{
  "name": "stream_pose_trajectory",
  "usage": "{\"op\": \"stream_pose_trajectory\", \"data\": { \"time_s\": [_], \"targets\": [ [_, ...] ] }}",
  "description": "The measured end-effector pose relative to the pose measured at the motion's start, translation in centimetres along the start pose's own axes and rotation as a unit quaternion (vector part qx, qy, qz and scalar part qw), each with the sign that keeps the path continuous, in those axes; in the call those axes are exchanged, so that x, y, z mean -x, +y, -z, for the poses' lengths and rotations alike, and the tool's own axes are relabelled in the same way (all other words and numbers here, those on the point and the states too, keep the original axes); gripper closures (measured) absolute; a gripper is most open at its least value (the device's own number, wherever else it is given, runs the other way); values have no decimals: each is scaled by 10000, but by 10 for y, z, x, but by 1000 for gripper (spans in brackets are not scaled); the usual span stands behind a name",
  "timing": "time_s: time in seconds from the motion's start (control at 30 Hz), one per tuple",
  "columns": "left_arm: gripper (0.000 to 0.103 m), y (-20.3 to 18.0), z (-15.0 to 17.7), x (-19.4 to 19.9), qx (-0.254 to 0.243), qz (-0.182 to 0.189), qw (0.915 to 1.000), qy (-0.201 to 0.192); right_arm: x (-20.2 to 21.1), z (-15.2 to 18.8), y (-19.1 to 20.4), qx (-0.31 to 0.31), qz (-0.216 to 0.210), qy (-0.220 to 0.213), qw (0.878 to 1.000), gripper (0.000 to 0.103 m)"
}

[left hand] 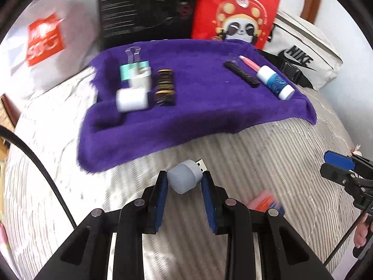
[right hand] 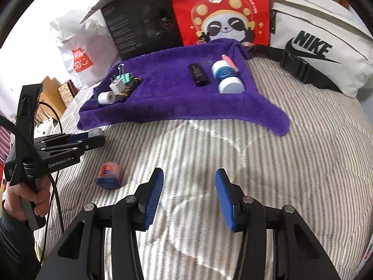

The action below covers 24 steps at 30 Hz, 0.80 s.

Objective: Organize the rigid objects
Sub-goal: 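Grasp the white USB drive with the left gripper while the right reaches for the Vaseline tin, then close the right gripper on the blue-lidded Vaseline tin and lift it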

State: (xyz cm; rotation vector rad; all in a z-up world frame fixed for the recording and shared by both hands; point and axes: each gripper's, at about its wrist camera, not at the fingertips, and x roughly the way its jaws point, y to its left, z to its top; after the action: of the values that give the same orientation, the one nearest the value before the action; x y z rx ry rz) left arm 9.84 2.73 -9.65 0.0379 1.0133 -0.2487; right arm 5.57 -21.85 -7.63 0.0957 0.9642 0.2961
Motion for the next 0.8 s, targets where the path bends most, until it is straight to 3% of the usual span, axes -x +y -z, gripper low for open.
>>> {"op": "stream_pose_trajectory", "data": {
  "time_s": [0.27, 0.4, 0.8],
  "targets": [
    [75, 29, 23, 16, 312, -140, 9994, -89, -8, 6, 38, 322, -219, 127, 9992, 57],
    [75, 38, 30, 16, 525, -208, 9983, -151, -15, 9, 49, 305, -610, 190, 9975, 57],
    [75, 52, 37, 25, 709, -223, 9967, -338, -33, 10, 95, 750, -513, 286, 9954, 56]
  ]
}}
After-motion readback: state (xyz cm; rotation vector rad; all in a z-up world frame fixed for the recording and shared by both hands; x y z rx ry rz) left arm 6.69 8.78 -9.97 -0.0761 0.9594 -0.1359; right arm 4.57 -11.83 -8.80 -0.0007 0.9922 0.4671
